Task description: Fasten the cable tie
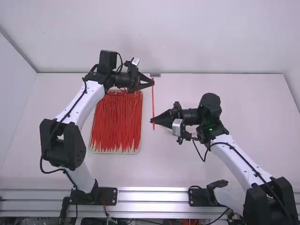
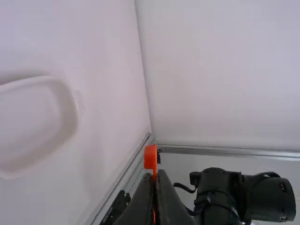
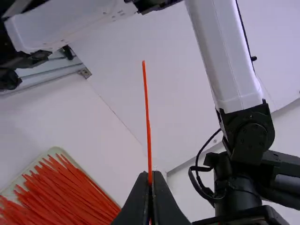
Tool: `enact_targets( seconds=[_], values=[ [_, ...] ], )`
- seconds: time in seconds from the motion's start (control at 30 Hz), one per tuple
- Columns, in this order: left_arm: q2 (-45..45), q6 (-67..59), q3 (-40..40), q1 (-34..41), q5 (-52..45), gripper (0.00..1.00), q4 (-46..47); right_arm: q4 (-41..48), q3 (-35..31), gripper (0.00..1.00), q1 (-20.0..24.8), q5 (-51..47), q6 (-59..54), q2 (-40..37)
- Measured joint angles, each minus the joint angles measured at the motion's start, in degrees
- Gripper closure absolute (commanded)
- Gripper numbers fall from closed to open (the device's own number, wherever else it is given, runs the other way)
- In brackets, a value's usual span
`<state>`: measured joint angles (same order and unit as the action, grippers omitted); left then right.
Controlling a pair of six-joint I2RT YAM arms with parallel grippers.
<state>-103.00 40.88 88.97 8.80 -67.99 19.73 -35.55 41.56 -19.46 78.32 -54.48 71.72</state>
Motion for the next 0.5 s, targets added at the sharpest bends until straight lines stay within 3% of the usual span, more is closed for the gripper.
enact_targets(
  seconds=[0.1,0.2,0.3,0.5],
  values=[
    [0.0,-0.98,-0.02,0.11,-0.66,0.98,-0.33,-1.7,0.0,1.0,0.9,1.57,0.42,0.0],
    [0.0,-2.19,-0.02,0.11,-1.33,0.98,-1.38,-8.96,0.0,1.0,1.11,1.05,6.25,0.0],
    [0.0,-3.17,-0.11,0.11,-2.12,0.98,-5.38,-19.45,0.09,1.0,1.25,-3.37,21.31,0.0],
    [0.0,-3.45,-0.11,0.15,-2.01,0.98,-13.33,-24.76,2.56,1.0,1.25,-15.67,45.46,0.0]
  ],
)
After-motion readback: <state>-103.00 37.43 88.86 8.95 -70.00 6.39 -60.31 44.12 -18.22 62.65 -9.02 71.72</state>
